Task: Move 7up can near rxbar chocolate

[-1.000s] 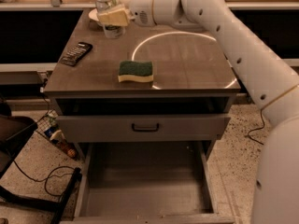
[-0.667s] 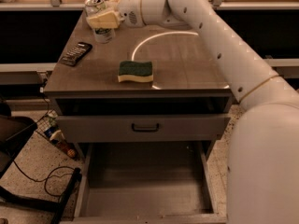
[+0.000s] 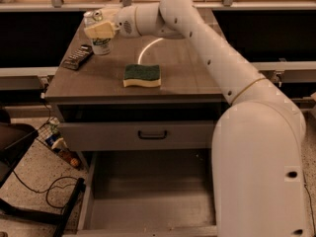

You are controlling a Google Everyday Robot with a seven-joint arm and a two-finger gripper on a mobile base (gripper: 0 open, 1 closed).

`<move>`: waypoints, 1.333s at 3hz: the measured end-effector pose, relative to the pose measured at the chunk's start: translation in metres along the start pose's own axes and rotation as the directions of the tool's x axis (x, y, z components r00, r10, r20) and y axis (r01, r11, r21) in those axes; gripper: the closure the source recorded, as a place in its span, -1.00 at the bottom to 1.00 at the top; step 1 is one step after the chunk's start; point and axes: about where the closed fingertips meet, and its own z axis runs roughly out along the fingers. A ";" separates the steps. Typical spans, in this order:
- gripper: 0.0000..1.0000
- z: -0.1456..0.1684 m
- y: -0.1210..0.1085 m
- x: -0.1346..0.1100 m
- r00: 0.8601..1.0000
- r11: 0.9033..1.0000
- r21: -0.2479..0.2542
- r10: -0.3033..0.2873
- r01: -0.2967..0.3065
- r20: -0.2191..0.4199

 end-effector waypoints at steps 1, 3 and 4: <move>1.00 0.014 -0.024 0.024 0.992 0.996 0.031 0.086 -0.089 0.094; 0.62 0.020 -0.030 0.028 0.978 0.994 0.033 0.092 -0.100 0.186; 0.00 0.025 -0.027 0.028 0.978 0.995 0.026 0.093 -0.100 0.186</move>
Offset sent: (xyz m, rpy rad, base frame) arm 0.0443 -0.0118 -0.0424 0.3073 0.0048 -0.1146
